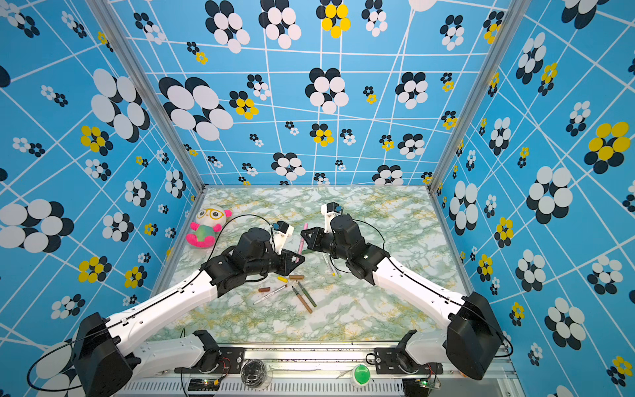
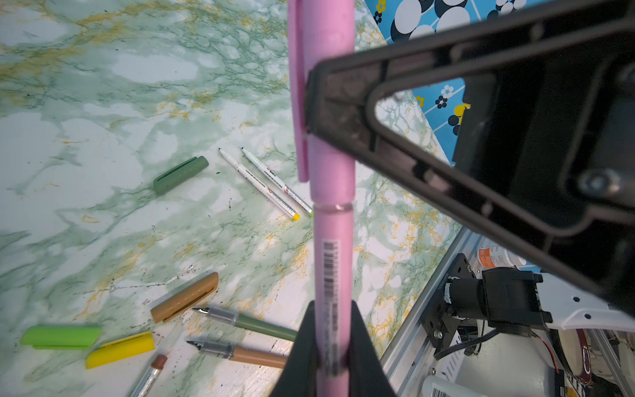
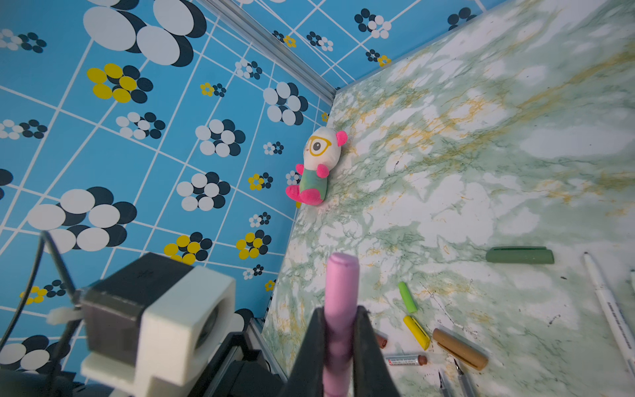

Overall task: Insert the pens into the pen caps
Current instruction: 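Open the left gripper to release the capped pen held by the right gripper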

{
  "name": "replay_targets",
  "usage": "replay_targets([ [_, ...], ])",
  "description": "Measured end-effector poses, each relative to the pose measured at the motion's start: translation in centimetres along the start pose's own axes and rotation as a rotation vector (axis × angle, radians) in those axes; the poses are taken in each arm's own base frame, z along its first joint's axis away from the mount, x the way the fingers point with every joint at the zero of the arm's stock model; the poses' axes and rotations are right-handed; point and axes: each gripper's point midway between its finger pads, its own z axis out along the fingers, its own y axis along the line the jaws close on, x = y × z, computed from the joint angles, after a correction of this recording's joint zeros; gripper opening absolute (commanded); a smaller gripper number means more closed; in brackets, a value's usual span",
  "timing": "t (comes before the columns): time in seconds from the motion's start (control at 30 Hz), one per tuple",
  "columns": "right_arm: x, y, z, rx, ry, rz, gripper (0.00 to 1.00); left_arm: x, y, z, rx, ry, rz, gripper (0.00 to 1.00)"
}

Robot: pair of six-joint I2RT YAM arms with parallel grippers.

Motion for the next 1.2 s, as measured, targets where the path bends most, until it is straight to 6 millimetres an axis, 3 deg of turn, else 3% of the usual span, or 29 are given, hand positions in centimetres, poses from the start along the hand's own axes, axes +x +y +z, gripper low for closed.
replay_targets([
  [0.33, 0.0, -0.7, -0.2, 0.083, -0.011, 0.066, 0.0, -0.1, 0.3, 0.2, -0.025, -0.009, 0.058, 0.0],
  [0.63, 0.3, -1.3, 0.8, 0.146, -0.014, 0.077, 0.0, -0.2, 1.5, 0.6, -0.083, -0.014, 0.098, 0.0],
  [1.2, 0.4, -0.9, 1.4, 0.132, -0.052, 0.044, 0.0, -0.4, 2.4, 0.6, -0.093, -0.01, 0.112, 0.0],
])
